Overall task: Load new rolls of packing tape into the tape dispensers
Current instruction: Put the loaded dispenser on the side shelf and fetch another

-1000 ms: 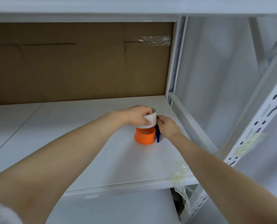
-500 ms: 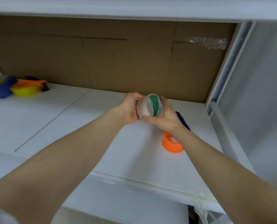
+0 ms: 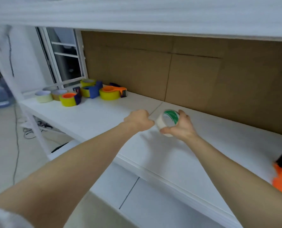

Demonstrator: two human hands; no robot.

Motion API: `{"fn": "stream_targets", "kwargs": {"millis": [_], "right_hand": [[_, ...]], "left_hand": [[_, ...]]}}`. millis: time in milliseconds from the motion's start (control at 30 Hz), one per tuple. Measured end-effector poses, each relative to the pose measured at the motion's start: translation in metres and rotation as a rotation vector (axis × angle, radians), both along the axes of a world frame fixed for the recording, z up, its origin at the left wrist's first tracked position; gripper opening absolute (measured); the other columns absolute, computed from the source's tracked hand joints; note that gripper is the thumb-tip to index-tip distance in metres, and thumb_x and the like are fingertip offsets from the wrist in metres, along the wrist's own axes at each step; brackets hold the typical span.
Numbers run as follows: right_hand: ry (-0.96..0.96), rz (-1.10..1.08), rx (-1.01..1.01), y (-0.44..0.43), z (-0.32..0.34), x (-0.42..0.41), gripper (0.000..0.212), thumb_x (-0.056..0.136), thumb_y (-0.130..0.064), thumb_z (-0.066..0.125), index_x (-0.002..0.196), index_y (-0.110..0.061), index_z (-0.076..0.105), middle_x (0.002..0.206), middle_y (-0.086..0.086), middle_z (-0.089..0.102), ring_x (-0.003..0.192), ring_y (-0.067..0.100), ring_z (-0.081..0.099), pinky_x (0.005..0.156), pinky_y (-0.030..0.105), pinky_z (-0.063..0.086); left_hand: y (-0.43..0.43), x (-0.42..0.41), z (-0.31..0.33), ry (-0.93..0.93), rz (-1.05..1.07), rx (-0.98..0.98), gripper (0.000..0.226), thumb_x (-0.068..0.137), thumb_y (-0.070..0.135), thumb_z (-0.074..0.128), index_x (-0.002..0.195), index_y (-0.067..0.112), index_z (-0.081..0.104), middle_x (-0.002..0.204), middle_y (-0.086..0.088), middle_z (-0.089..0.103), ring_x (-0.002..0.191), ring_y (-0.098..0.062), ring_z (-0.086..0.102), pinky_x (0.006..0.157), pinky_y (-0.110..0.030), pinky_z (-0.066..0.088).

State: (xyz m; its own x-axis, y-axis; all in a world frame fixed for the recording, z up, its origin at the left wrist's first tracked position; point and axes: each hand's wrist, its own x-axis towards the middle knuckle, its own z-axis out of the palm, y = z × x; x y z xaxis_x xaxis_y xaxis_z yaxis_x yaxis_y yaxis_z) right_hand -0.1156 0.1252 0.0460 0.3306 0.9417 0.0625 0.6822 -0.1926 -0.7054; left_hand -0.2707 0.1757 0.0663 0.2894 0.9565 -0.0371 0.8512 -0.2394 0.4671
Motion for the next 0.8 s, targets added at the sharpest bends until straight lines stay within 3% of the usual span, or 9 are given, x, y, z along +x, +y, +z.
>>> {"fn": "stream_targets", "kwargs": {"millis": [200, 400, 567, 667, 733, 800], "right_hand": [[0.046, 0.13, 0.018, 0.086, -0.005, -0.132, 0.107, 0.06, -0.033, 0.085, 0.145, -0.012, 0.023, 0.142, 0.008, 0.033, 0.128, 0.025, 0.04, 0.101, 0.031, 0.037], [0.064, 0.178, -0.023, 0.15, -0.002, -0.219, 0.098, 0.062, -0.037, 0.084, 0.141, -0.013, 0.03, 0.139, 0.009, 0.032, 0.122, 0.023, 0.043, 0.092, 0.025, 0.036], [0.062, 0.134, 0.03, 0.216, 0.006, -0.272, 0.111, 0.038, -0.067, 0.079, 0.131, -0.015, 0.046, 0.13, 0.004, 0.05, 0.118, 0.023, 0.051, 0.096, 0.037, 0.047], [0.106, 0.151, 0.076, 0.273, 0.001, -0.3, 0.122, 0.021, -0.082, 0.066, 0.124, -0.017, 0.054, 0.124, 0.004, 0.057, 0.112, 0.022, 0.057, 0.091, 0.037, 0.051], [0.14, 0.177, 0.074, 0.304, 0.006, -0.322, 0.108, 0.033, -0.074, 0.073, 0.122, -0.014, 0.055, 0.121, 0.005, 0.059, 0.111, 0.023, 0.056, 0.087, 0.03, 0.048], [0.171, 0.209, 0.075, 0.334, 0.012, -0.341, 0.093, 0.054, -0.055, 0.079, 0.129, -0.01, 0.049, 0.129, 0.009, 0.053, 0.12, 0.026, 0.049, 0.091, 0.029, 0.042]], "left_hand": [[0.065, -0.135, -0.004, 0.061, 0.141, 0.033, 0.047, 0.086, 0.037, 0.054, 0.129, 0.018, 0.051, 0.134, -0.004, 0.051, 0.124, -0.025, 0.047, 0.103, -0.04, 0.042], [0.121, -0.231, -0.01, 0.066, 0.221, -0.014, 0.045, 0.086, 0.033, 0.055, 0.127, 0.016, 0.052, 0.133, -0.004, 0.052, 0.122, -0.024, 0.049, 0.101, -0.038, 0.043], [0.17, -0.283, -0.016, 0.045, 0.267, -0.012, 0.043, 0.085, 0.029, 0.056, 0.124, 0.012, 0.055, 0.127, -0.005, 0.056, 0.118, -0.026, 0.051, 0.097, -0.037, 0.044], [0.207, -0.312, -0.016, 0.081, 0.278, 0.038, 0.029, 0.084, 0.028, 0.054, 0.106, 0.011, 0.059, 0.112, -0.009, 0.061, 0.108, -0.03, 0.056, 0.087, -0.037, 0.046], [0.235, -0.331, -0.01, 0.123, 0.289, 0.063, 0.027, 0.085, 0.027, 0.051, 0.105, 0.011, 0.06, 0.105, -0.008, 0.062, 0.099, -0.029, 0.058, 0.08, -0.034, 0.047], [0.261, -0.349, 0.001, 0.187, 0.31, 0.075, 0.023, 0.085, 0.029, 0.05, 0.102, 0.016, 0.059, 0.094, -0.004, 0.061, 0.085, -0.024, 0.057, 0.072, -0.03, 0.046]]}}
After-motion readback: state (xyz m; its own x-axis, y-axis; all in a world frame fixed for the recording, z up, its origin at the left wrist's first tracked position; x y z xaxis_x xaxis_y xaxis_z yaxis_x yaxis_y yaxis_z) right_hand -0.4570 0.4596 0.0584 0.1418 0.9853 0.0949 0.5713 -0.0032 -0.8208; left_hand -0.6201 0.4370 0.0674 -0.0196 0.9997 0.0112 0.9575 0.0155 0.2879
